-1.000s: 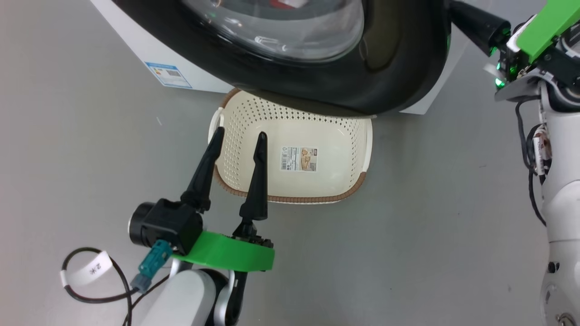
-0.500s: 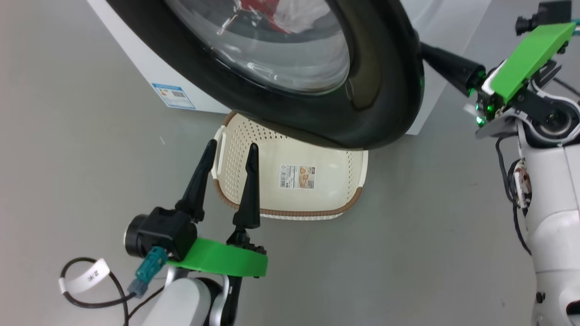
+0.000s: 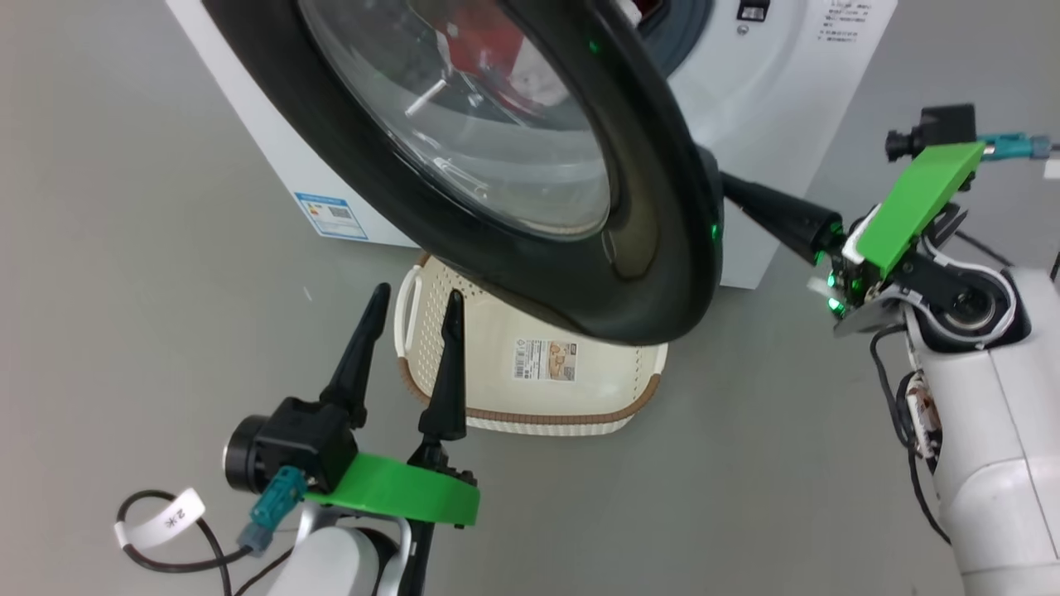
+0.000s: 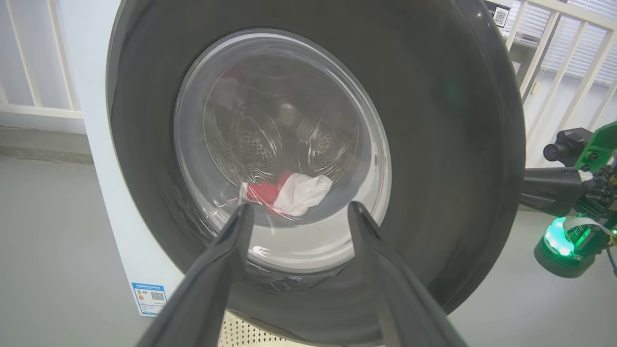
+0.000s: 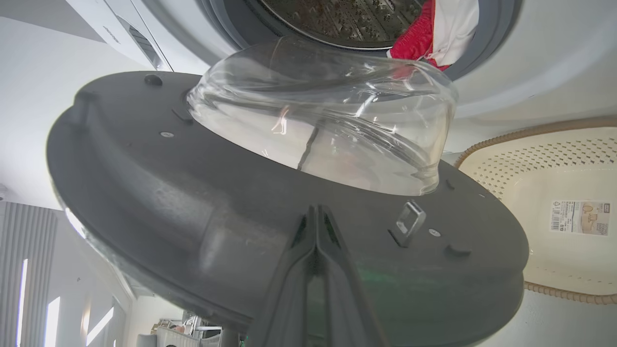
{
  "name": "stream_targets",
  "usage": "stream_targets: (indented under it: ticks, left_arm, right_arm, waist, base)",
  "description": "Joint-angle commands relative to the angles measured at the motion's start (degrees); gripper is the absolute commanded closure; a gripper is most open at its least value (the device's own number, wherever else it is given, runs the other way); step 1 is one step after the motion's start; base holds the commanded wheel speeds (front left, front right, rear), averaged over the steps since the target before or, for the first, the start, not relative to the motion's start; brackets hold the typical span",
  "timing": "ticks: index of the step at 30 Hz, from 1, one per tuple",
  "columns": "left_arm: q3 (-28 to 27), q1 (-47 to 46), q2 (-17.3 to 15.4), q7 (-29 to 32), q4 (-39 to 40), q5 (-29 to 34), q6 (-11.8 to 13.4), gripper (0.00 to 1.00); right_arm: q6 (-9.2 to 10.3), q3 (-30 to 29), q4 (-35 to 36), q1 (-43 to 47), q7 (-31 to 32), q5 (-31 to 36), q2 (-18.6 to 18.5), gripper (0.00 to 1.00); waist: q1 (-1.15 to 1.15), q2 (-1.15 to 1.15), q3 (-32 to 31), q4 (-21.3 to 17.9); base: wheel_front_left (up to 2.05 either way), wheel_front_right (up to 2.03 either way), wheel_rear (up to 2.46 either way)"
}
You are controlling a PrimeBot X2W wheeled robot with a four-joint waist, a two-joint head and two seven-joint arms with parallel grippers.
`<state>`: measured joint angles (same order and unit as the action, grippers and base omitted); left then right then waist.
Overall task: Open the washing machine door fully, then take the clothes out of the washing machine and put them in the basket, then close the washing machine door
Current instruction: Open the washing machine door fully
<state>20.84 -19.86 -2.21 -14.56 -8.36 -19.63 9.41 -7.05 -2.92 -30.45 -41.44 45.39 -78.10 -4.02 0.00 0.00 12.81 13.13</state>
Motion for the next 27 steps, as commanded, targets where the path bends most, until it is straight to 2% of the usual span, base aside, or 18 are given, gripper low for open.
stream_targets:
  ticks: [1,11,27]
  left_arm:
    - [-2.0,0.7,-0.7,-0.4,0.9,0.4,-0.7,0.00]
    - [-2.8,3.1,-0.7,-0.4,0.8,0.4,-1.0,0.00]
    - [-4.4,5.7,-0.7,-0.4,1.5,0.6,-0.9,0.00]
  right_arm:
    - [-0.44,1.9,2.5,0.9,0.0,-1.3,1.1,1.00]
    - [-0.44,6.8,5.0,5.3,-1.4,-4.8,1.1,1.00]
    - [-0.44,10.1,8.8,10.6,-2.5,-7.2,1.1,1.00]
  waist:
    - [0.00,0.00,-1.1,0.7]
    - [0.00,0.00,-3.5,2.4]
    - [0.00,0.00,-6.4,6.7]
  base:
    - [0.00,0.00,0.00]
    - [0.00,0.00,0.00]
    - [0.00,0.00,0.00]
